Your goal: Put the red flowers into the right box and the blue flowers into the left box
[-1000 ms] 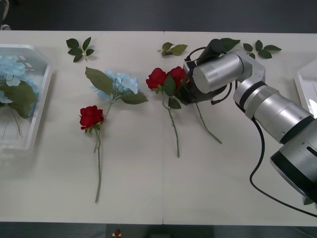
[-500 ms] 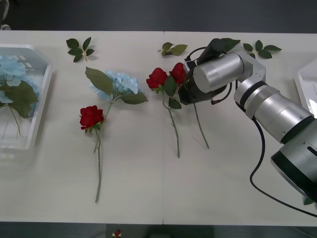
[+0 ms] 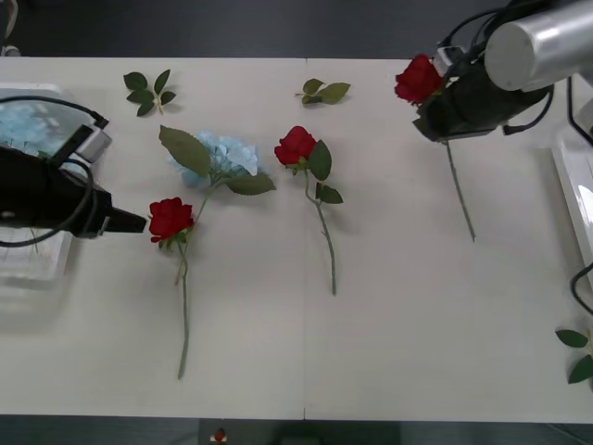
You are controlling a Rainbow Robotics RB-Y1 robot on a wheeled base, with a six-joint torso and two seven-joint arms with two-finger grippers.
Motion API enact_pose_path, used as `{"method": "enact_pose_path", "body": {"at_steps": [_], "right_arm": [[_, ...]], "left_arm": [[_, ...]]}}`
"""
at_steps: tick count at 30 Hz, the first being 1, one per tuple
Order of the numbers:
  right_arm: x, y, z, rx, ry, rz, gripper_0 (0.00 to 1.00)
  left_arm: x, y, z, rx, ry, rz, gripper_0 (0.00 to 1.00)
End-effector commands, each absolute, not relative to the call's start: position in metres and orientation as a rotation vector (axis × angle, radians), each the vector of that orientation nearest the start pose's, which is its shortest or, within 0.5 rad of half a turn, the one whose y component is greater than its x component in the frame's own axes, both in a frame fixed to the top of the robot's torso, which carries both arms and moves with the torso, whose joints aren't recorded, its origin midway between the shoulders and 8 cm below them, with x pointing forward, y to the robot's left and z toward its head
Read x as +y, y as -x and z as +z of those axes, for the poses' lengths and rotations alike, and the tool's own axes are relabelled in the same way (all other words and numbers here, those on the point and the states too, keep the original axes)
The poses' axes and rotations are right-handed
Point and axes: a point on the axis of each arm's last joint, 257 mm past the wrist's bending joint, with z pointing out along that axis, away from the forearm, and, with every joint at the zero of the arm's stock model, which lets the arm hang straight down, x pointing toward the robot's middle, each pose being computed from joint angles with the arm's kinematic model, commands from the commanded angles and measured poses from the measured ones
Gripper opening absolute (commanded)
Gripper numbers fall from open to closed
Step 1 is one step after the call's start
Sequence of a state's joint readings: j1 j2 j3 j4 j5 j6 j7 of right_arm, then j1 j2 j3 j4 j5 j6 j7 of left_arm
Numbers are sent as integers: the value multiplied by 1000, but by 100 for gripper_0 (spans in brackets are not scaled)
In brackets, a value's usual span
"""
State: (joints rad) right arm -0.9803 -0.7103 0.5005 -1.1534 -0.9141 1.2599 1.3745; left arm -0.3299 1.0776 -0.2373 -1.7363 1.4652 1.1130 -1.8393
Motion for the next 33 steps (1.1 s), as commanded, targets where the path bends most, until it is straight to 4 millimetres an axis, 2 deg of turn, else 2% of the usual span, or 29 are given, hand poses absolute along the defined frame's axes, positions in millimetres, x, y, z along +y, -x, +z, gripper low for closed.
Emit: {"method": "enact_pose_path", "body": {"at_steps": [1, 2, 6, 12, 17, 21, 24, 27, 30, 33], "right_arm": [[-303, -608, -140, 2522, 210, 36, 0], [-312, -607, -138, 2523, 201, 30, 0], [-379, -589, -125, 2534, 138, -50, 0], [-466, -562, -117, 2552, 157, -193, 0], [-530, -549, -120, 2532, 131, -245, 0], [-580, -543, -133, 2504, 134, -347, 0], [-608, -540, -142, 2487, 131, -438, 0], [-627, -538, -150, 2484, 108, -510, 0], [-641, -536, -159, 2484, 97, -575, 0], [-646, -535, -166, 2482, 83, -593, 0]], "left_arm": [[250, -467, -212, 2398, -587, -467, 100], [248, -467, -217, 2406, -571, -472, 100], [244, -461, -244, 2475, -451, -478, 100], [231, -463, -264, 2516, -338, -460, 100], [226, -476, -279, 2518, -316, -347, 100], [224, -487, -290, 2525, -297, -279, 100], [219, -493, -296, 2518, -310, -253, 100], [213, -495, -298, 2505, -320, -243, 100], [212, -495, -301, 2507, -331, -225, 100], [211, -494, -304, 2512, -338, -212, 100]]}}
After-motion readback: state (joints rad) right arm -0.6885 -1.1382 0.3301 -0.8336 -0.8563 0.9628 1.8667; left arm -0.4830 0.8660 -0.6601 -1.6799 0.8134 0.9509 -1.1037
